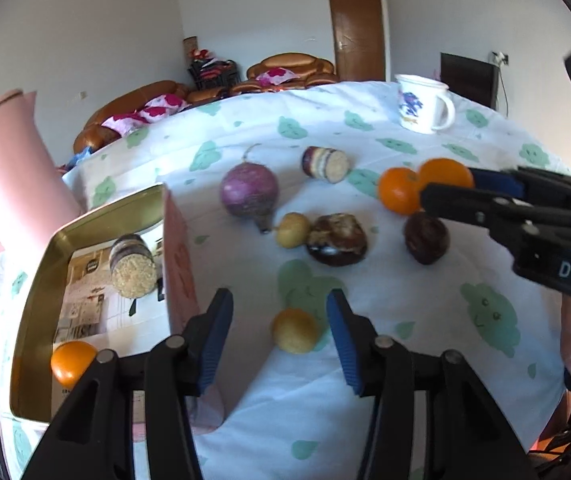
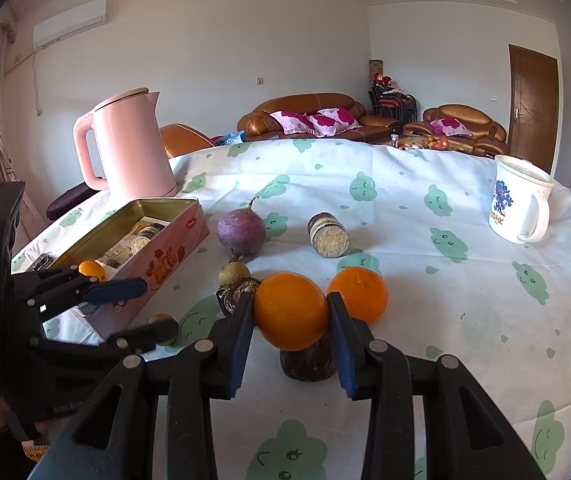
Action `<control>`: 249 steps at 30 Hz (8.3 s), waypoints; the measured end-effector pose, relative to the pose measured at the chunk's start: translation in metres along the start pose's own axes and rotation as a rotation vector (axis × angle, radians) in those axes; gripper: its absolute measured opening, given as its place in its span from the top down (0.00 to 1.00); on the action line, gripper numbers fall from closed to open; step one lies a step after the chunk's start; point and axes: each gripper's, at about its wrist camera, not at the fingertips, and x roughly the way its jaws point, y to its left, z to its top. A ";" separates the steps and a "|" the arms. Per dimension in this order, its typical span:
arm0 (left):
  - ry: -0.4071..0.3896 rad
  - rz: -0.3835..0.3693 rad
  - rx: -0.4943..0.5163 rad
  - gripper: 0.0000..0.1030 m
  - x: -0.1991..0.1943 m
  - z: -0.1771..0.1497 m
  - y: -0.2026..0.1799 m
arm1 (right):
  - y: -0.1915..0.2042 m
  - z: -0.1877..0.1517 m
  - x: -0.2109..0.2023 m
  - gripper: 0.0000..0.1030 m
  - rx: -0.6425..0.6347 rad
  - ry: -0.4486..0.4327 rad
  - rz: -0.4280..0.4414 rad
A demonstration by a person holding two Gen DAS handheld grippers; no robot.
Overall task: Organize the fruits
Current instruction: 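Grasp the small yellow fruit with the left gripper while the right holds the orange, then lift the yellow fruit and the orange toward the tin box with both grippers, then carry the yellow fruit and the orange over the open tin with both grippers, then open both grippers to drop the yellow fruit and orange into the tin, then grasp a dark brown round cake with the right gripper while the left grasps another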
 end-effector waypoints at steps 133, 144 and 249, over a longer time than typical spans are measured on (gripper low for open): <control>-0.294 0.164 -0.259 0.75 -0.052 0.001 0.111 | 0.108 0.074 0.009 0.63 -0.242 -0.215 0.180; -0.246 0.203 -0.267 0.75 -0.043 0.001 0.138 | 0.135 0.083 0.034 0.63 -0.254 -0.186 0.224; -0.090 -0.044 -0.074 0.05 0.015 0.034 0.004 | -0.011 -0.012 0.036 0.60 -0.019 0.237 -0.012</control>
